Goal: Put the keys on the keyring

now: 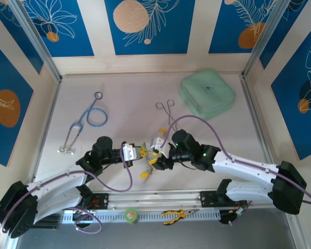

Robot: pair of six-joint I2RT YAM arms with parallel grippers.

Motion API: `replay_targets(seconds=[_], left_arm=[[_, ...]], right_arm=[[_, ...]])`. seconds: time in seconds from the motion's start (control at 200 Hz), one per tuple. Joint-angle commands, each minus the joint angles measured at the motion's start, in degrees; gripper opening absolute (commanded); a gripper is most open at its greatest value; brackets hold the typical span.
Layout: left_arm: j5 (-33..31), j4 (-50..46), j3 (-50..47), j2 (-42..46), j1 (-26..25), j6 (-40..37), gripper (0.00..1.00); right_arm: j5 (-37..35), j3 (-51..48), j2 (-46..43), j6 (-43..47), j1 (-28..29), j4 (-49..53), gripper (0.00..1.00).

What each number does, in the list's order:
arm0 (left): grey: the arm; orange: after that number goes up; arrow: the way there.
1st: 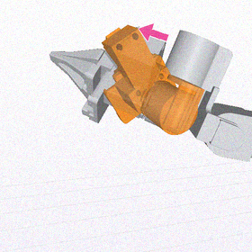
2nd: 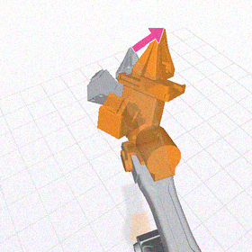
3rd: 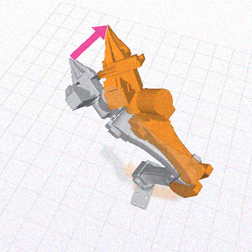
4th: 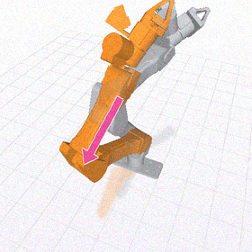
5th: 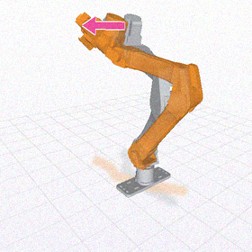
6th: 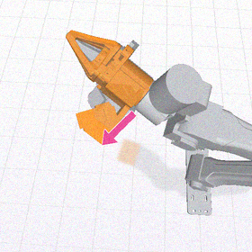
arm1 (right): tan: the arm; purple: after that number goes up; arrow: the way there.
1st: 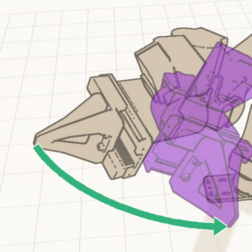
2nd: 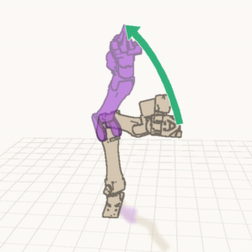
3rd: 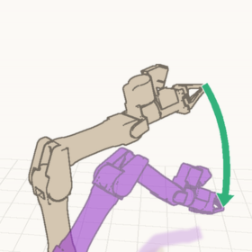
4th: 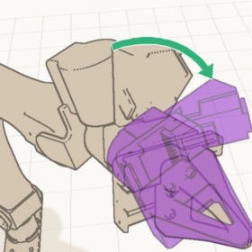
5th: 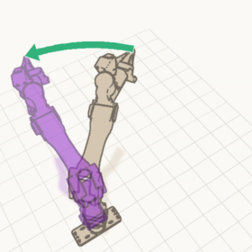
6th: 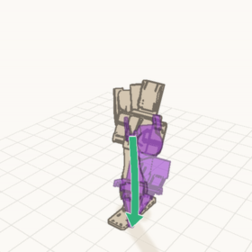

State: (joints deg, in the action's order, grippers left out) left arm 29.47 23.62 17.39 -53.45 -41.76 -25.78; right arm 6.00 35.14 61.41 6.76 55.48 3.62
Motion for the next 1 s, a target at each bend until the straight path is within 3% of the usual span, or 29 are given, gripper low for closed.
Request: replay_targets(seconds=[0.0,0.31,0.71,0.995], left_arm=[[1.0,3.2,-0.5,0.0,-0.3,-0.1,0.0],[2.7,3.8,-1.0,-0.2,-0.5,-1.1,0.0],[2.9,3.9,-1.0,-0.6,-0.4,-1.5,0.0],[1.9,3.9,-0.7,-0.9,-0.4,-1.0,0.0]], right_arm=[[-2.2,-3.8,-4.2,5.2,-0.9,-2.5,0.43],[1.7,-1.5,-1.4,10.2,-4.0,-2.4,0.47],[9.4,0.3,0.8,11.4,-3.4,-3.7,0.47],[11.0,0.9,0.6,12.5,-2.8,-0.6,0.37]])
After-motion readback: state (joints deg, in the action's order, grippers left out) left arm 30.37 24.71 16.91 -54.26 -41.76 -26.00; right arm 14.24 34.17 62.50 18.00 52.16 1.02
